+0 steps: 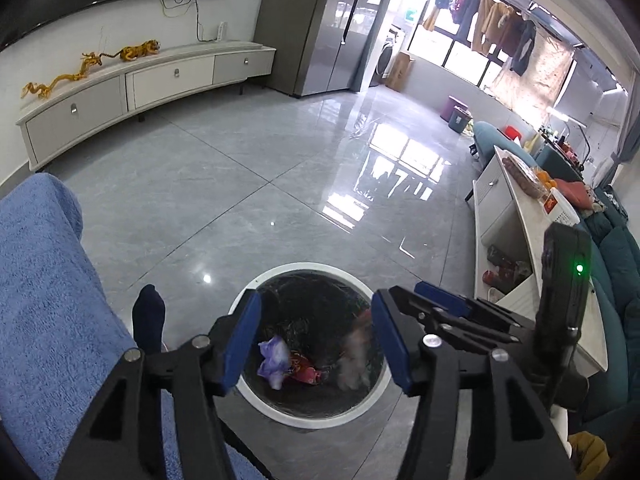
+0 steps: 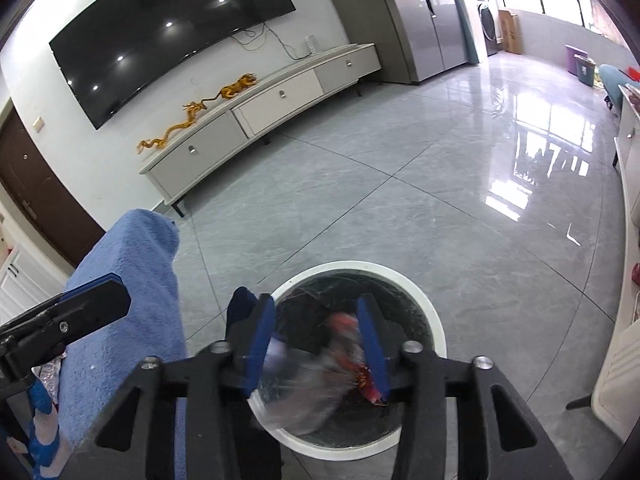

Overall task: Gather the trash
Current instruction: 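Carry both items over the trash bin and open both tools to drop them, then move both open tools back over the trash pile on the rug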

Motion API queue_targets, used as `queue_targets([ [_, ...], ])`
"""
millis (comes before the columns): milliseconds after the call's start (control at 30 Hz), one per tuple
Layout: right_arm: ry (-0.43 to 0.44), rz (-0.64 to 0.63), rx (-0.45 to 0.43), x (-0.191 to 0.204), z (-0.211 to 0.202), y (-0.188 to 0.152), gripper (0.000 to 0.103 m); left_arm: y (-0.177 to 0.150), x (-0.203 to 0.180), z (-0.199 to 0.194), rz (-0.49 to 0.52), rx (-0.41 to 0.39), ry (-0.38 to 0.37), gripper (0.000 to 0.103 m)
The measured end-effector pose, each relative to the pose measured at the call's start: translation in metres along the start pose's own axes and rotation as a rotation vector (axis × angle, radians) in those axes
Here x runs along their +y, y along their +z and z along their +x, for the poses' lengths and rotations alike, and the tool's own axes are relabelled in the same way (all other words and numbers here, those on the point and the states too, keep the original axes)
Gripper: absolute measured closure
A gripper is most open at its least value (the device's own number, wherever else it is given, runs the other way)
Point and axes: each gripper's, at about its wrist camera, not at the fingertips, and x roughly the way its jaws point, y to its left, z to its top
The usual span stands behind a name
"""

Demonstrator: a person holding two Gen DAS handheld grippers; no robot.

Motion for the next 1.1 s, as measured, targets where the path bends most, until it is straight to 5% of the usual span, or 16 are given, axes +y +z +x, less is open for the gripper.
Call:
queue_targets([
  [467, 0.031, 0.012, -0.042, 0.008, -0.034, -0.002, 0.060, -0.021, 0.014, -0.045, -0.025, -0.068, 0.092, 0.047],
  [767, 0.099, -0.068, -0.095, 0.055, -0.072, 0.001, 0.060, -0.047, 0.035, -0.118, -0.017, -0.166, 0.152, 0.048],
  [1100, 0.229, -0.209, -0.118, 0.134, -0.094, -0.001, 0.060, -0.093, 0.102, -0.203, -0.135, -0.269, 0.247, 0.048],
])
